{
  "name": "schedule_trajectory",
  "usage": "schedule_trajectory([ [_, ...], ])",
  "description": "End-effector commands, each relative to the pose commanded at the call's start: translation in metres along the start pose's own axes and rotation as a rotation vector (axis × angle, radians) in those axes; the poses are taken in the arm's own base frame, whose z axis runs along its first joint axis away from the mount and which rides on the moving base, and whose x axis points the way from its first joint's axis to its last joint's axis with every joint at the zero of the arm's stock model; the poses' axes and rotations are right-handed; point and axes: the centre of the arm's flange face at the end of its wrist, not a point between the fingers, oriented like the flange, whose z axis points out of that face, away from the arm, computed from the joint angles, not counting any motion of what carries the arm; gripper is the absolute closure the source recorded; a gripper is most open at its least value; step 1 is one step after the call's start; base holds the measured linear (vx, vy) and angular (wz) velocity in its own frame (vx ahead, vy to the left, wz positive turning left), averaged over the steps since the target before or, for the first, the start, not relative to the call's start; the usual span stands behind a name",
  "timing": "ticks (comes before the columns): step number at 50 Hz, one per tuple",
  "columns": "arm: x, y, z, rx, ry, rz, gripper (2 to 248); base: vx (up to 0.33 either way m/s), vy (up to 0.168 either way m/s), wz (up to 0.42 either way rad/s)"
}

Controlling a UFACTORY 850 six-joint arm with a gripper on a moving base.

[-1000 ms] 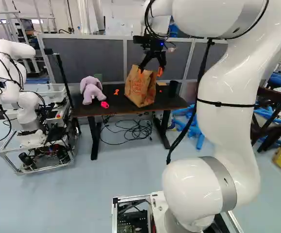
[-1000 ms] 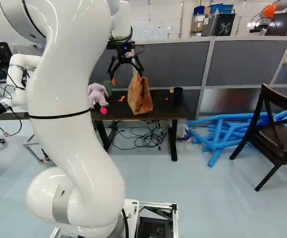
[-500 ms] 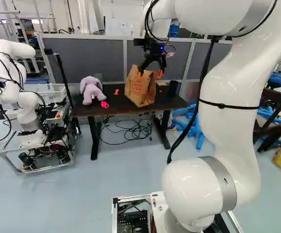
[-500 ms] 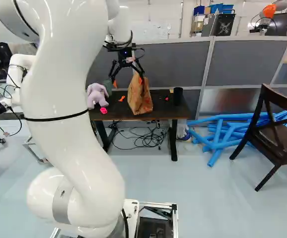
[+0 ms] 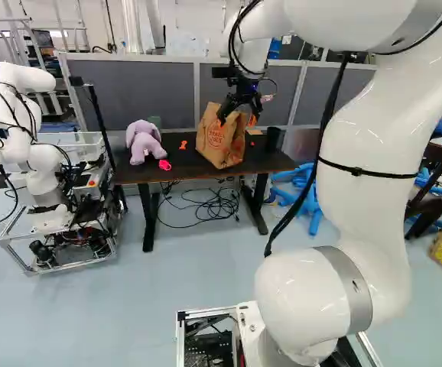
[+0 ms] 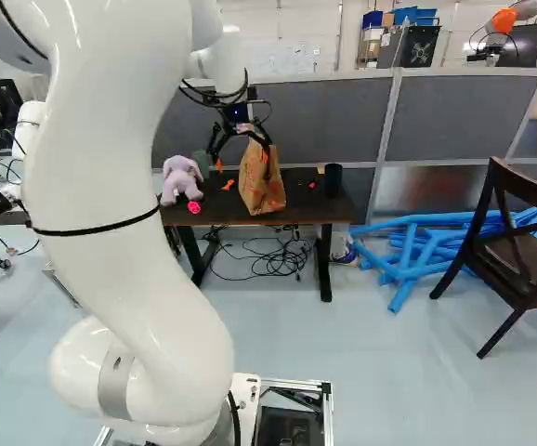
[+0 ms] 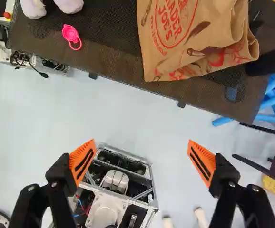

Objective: Pick up the bag on the ground and place it on the table

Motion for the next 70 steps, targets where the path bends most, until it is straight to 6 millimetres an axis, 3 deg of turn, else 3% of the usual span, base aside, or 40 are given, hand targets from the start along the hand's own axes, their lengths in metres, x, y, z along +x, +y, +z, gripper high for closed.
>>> schedule_trajectory([
  [33, -0.050, -0.011, 0.046, -0.089, 0.193, 0.078, 3, 0.000, 0.000, 0.000],
  [70, -0.137, -0.036, 0.100, -0.177, 0.476, 0.170, 3, 0.000, 0.000, 0.000],
])
